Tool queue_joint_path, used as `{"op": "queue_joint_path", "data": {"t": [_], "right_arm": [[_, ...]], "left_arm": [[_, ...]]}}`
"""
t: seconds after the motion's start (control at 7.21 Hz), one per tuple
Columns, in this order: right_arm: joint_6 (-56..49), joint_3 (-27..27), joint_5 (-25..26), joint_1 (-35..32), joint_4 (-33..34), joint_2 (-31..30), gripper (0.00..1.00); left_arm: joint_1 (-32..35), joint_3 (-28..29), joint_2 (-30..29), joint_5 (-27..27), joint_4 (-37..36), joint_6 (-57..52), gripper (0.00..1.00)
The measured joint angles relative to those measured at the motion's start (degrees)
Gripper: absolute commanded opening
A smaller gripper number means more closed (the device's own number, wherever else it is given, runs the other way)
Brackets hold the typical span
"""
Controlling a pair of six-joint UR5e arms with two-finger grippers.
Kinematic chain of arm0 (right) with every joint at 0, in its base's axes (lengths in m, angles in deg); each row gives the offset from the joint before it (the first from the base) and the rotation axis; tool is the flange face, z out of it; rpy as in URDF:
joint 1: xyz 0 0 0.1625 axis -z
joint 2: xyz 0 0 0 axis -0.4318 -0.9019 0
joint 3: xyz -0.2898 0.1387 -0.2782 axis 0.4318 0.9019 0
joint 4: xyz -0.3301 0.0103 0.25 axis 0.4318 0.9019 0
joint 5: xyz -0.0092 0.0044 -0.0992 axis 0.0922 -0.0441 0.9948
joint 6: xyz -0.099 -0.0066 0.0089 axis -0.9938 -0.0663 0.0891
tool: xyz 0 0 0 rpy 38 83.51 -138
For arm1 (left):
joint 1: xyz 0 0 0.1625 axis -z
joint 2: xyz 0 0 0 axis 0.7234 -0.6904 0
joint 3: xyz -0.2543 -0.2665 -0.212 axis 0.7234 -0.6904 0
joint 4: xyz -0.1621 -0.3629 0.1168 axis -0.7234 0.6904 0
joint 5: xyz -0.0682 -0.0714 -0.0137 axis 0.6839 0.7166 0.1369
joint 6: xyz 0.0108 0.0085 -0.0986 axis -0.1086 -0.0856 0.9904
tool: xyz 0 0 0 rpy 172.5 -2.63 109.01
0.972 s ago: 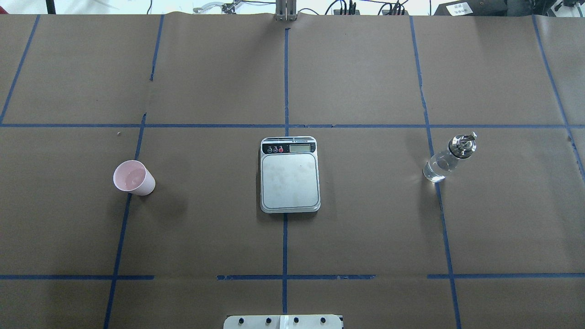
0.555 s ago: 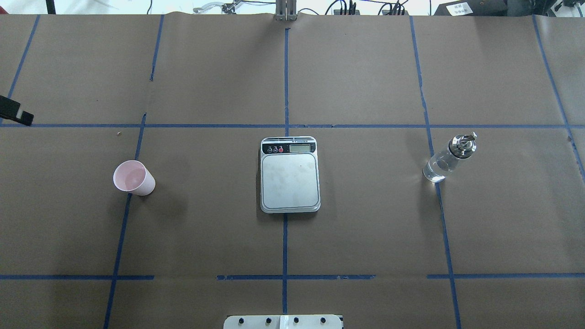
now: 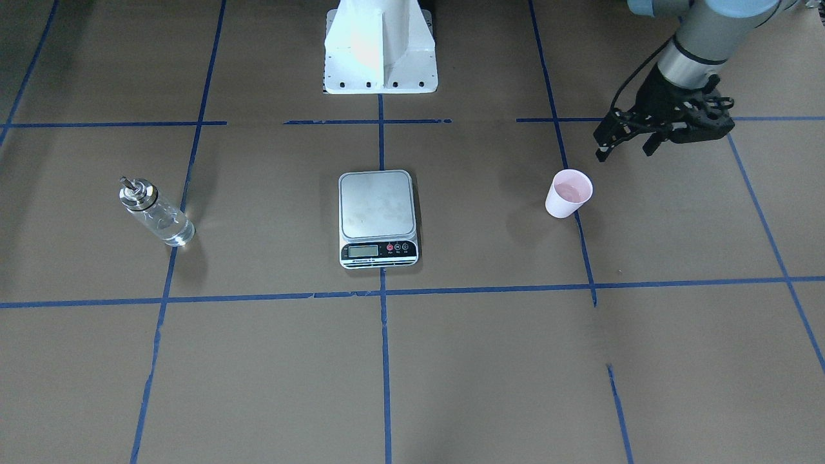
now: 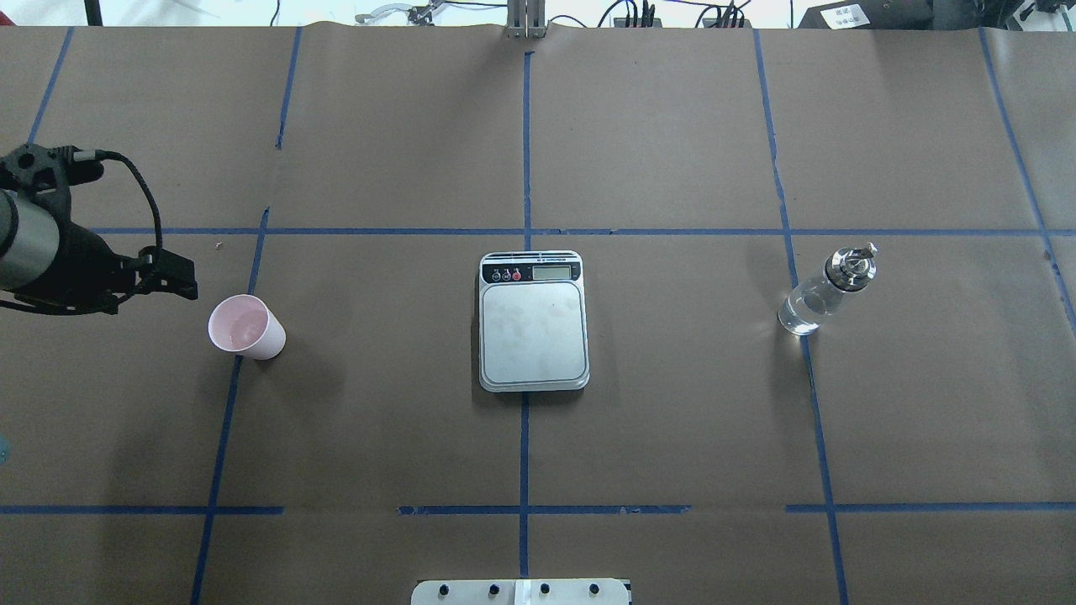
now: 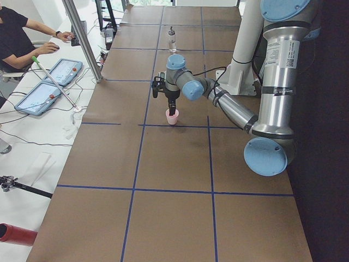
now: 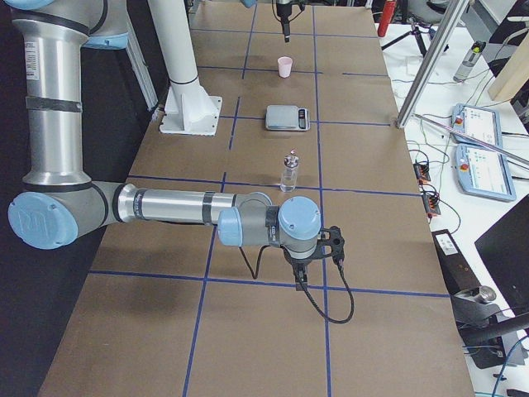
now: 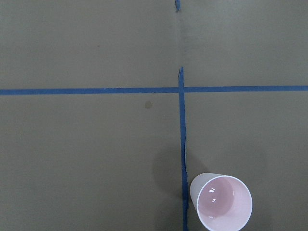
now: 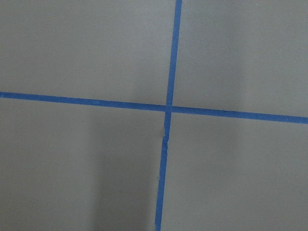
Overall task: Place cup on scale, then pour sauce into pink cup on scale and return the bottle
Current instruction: 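Reach the left gripper down to the pink cup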
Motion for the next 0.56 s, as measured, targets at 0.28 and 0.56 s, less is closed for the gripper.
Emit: {"op": "queue_joint_path", "data": {"t": [0.28,0.56], "right_arm": [[0.08,0.14,-0.17,0.01,0.02,0.40,1.00],[0.07,-0.03,-0.19,0.02,-0.04,0.44,1.00]], "left_arm": [[-2.42,3.21,-0.18,-1.75,3.79,3.96,1.00],[-2.88,7.20,-0.35,-1.95,7.58,4.98,1.00]]}}
